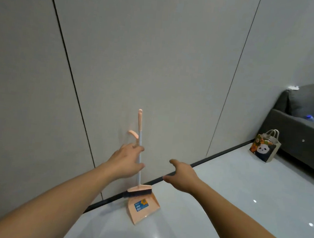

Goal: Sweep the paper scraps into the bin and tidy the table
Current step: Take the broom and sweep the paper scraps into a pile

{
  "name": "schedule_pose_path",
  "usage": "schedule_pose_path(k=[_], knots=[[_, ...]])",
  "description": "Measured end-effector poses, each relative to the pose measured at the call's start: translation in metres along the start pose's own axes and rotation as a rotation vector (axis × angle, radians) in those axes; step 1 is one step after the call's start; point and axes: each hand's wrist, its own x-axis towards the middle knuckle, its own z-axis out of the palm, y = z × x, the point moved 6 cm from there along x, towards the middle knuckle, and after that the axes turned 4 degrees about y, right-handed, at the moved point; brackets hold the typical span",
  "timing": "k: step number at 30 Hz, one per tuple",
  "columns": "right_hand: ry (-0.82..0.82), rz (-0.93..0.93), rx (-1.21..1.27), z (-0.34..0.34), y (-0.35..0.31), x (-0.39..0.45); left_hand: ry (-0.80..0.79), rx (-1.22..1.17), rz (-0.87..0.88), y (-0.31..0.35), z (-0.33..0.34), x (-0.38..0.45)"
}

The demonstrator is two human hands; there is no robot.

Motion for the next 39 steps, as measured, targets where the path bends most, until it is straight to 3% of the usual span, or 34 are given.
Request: schedule_pose_path(k=[9,18,25,31,34,39], knots=[[-0.237,0.090,0.299,0.065,0.014,0.196,-0.212,0.082,-0.221,-0.101,0.070,0.135],[-0.484,0.462,0.750,0.135,0.008,0.309,-0.214,0.048,-0.258,-0.181,0.106,0.262],[-0.307,0.900,1.184,0.199,-0.003,0.399,-0.331,-0.007,-0.035,-0.219,0.169,0.374],[-0.121,1.262,1.522,0.244,-0.016,0.431,-0.528,0.257,0.344,-0.226,0.228,0.401],[0.032,1.377,1.750,0.266,-0.017,0.441,-0.532,0.361,0.516,-0.223,0.247,0.405],[0.159,1.503,1.822,0.282,-0.021,0.444,-0.591,0.380,0.629,-0.214,0.267,0.421]])
